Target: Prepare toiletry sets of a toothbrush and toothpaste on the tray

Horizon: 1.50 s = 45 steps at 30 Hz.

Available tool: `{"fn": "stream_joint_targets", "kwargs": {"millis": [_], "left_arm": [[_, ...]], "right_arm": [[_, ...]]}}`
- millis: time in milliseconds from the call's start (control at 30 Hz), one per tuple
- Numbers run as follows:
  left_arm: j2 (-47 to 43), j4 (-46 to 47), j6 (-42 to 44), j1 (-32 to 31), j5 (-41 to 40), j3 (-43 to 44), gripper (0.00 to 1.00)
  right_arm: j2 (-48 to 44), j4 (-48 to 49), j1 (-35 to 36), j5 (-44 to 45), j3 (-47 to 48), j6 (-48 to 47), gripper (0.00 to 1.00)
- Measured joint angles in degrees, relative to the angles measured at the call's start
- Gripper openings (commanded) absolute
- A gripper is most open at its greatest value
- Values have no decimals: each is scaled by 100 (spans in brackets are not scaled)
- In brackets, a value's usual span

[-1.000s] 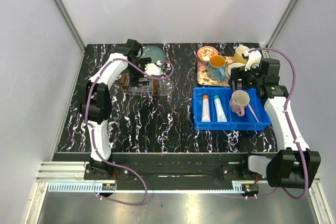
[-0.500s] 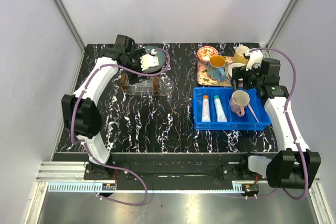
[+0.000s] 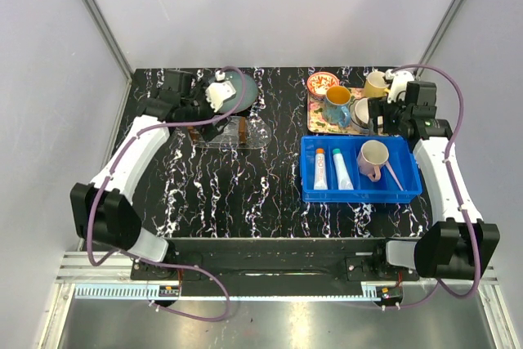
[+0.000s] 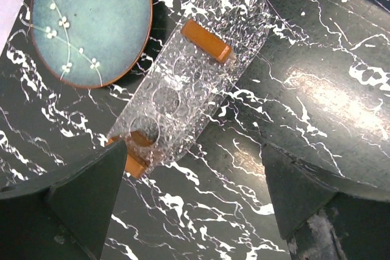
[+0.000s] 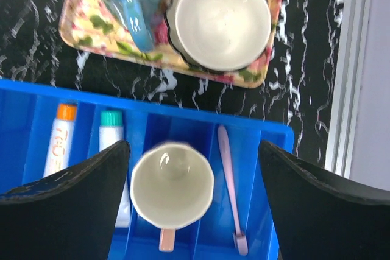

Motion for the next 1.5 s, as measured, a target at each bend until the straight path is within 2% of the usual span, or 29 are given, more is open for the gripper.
{"fn": "stream_joint_targets", "kwargs": {"millis": [333, 700, 1133, 1500], "left_arm": [[-1394, 999, -1032, 24, -387, -1311, 99], [-2048, 1196, -1598, 278, -544, -1816, 99], [-2953, 1036, -1766, 326, -778, -2133, 99], [-3235, 1067, -1635, 326, -802, -2378, 99]], "right_arm": [[-61, -833, 2, 304, -229, -37, 85], [-317, -1172, 0, 407, -787, -221, 75], [-326, -1211, 0, 407, -866, -286, 68], [133, -1097, 0, 413, -876, -302, 64]]}}
